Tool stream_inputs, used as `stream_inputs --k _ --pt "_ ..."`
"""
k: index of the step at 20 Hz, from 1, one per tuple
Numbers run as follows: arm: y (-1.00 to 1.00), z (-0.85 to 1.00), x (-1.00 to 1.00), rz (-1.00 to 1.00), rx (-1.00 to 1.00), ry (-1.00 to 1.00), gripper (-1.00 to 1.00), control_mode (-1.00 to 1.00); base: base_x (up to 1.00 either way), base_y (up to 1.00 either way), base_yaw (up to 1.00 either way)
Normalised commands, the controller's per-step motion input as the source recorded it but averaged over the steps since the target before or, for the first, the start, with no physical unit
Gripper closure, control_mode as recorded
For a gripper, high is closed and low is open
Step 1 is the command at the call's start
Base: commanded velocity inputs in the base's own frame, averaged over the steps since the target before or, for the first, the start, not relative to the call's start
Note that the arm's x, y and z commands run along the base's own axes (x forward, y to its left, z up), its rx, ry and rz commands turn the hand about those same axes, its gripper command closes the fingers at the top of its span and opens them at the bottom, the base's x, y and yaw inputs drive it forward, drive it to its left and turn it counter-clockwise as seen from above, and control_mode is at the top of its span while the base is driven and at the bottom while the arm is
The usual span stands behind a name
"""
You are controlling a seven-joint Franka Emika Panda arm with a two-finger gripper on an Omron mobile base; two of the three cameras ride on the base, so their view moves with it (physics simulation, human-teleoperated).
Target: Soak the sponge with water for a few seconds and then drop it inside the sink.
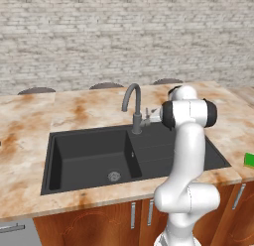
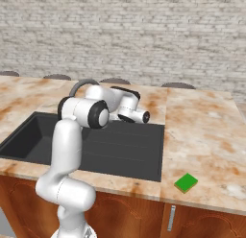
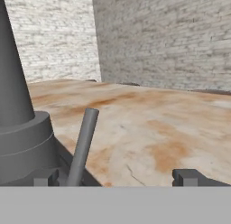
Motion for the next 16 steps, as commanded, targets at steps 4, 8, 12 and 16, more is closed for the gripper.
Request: stream_inputs --k 4,8,12,16 --pt "0.17 0.00 0.00 0.00 0.00 0.00 -1.00 -1.00 0.00 0.00 0.00" --pt "0.12 0.00 0.00 0.00 0.00 0.00 -1.00 -1.00 0.00 0.00 0.00" --pt "0.02 0.00 0.09 0.00 0.00 0.00 -1.00 -1.00 0.00 0.00 0.00" --pt "0.00 -0.02 0.16 0.00 0.00 0.00 -1.00 -1.00 0.00 0.00 0.00"
